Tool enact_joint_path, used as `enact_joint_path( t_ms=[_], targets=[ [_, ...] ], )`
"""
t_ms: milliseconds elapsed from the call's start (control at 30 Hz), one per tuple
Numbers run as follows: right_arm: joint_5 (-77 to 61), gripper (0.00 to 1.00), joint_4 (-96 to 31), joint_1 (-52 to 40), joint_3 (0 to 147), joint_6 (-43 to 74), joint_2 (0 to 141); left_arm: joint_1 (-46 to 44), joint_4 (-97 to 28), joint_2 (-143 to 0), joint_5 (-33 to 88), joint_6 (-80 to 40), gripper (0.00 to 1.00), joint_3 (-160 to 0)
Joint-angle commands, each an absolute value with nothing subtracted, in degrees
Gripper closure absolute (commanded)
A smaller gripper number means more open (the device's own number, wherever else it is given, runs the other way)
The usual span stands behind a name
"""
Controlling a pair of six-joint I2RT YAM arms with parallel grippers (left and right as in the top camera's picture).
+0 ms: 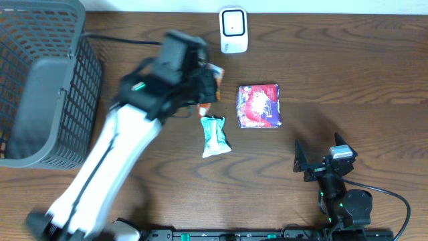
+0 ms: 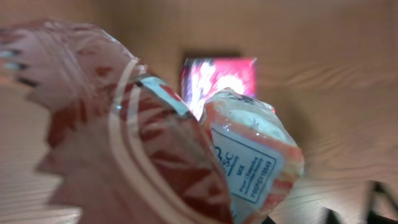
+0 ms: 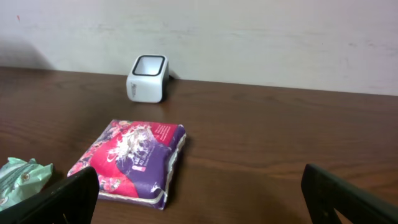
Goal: Scan the item barcode
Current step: 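Carry the orange snack bar and box out and release near the packs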
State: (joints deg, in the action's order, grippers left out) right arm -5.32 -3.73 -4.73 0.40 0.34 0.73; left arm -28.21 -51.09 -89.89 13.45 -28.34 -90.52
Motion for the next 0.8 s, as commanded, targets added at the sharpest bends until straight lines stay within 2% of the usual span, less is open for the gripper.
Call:
enact_joint_path(
  t_ms=[0, 67, 100, 167, 200, 233, 333, 433, 767],
  targets=[
    [-5.0, 0.01, -4.0, -4.4, 0.3, 0.1, 0.5, -30.0, -50.3, -98.3, 13.8, -28.2, 0.92, -90.3],
    [-5.0, 0.01, -4.0, -4.4, 0.3, 0.1, 0.5, -30.7, -49.6, -102.5, 13.8, -28.2, 0.9, -90.3],
    [-5.0, 0.01, -4.0, -4.4, 0.3, 0.1, 0.5, -31.0, -49.2, -104.5, 13.8, -28.2, 0.83, -90.3],
    [-5.0, 0.01, -4.0, -4.4, 0.3, 0.1, 0.5, -31.2, -48.7, -107.7, 13.8, -28.2, 0.49, -90.3],
    [-5.0, 0.01, -4.0, -4.4, 0.3, 0.1, 0.5, -31.2, -48.5, -109.3, 13.8, -28.2, 0.39, -90.3],
    [-5.0, 0.01, -4.0, -4.4, 0.3, 0.1, 0.5, -31.2, -48.3, -110.1, 13.8, -28.2, 0.36, -90.3],
    [-5.0, 0.01, -4.0, -4.4, 0.3, 0.1, 0.5, -31.0, -47.6, -110.7, 13.8, -28.2, 0.28, -90.4],
    [-5.0, 0.01, -4.0, -4.4, 0.3, 0.1, 0.5, -30.5, -47.7, -109.4, 14.0, -28.2, 0.24, -91.7],
    [-5.0, 0.01, -4.0, -4.4, 0.3, 0.1, 0.5, -25.6, -49.0, -97.4, 13.9, -28.2, 0.22, -92.4]
  ],
)
